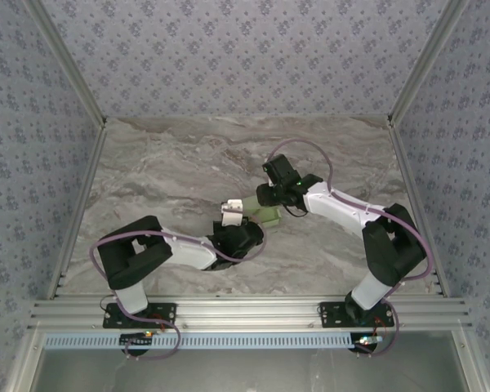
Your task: Fold the paper box
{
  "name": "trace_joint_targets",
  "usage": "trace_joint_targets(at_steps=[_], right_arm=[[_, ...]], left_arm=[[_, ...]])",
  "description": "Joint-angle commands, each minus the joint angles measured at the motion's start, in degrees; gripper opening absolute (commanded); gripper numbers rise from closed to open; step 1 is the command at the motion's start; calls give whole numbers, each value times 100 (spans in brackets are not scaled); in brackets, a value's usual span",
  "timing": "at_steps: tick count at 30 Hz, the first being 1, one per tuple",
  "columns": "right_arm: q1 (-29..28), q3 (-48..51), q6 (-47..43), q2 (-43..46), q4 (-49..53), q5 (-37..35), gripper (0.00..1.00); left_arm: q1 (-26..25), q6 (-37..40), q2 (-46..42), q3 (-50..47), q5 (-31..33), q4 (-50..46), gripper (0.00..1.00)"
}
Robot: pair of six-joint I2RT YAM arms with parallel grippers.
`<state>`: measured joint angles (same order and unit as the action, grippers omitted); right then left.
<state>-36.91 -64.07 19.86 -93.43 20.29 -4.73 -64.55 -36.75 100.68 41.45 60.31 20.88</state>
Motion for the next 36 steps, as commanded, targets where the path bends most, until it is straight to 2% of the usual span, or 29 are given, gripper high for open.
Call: trace_joint_targets(at_steps=[1,13,23,30,36], right_arm=[[-97,210,-318,-111,528,-83,47],[-324,255,-715,-185,659,-571,46],[-370,195,-786,-288,652,-705,46],[-367,2,-851,-392,744,-757,46],[-369,-109,-876,-505,754,-758,46]], left_arm=[[-135,1,277,-69,-802,-800,4],[-305,-48,147,-156,-646,-937,21],[-363,-74,-308,-247,-708,-1201,34],[-414,-189,-804,-472,-1043,-1566,47],[-433,-215,-1589,-827,-1761,-2117,55]])
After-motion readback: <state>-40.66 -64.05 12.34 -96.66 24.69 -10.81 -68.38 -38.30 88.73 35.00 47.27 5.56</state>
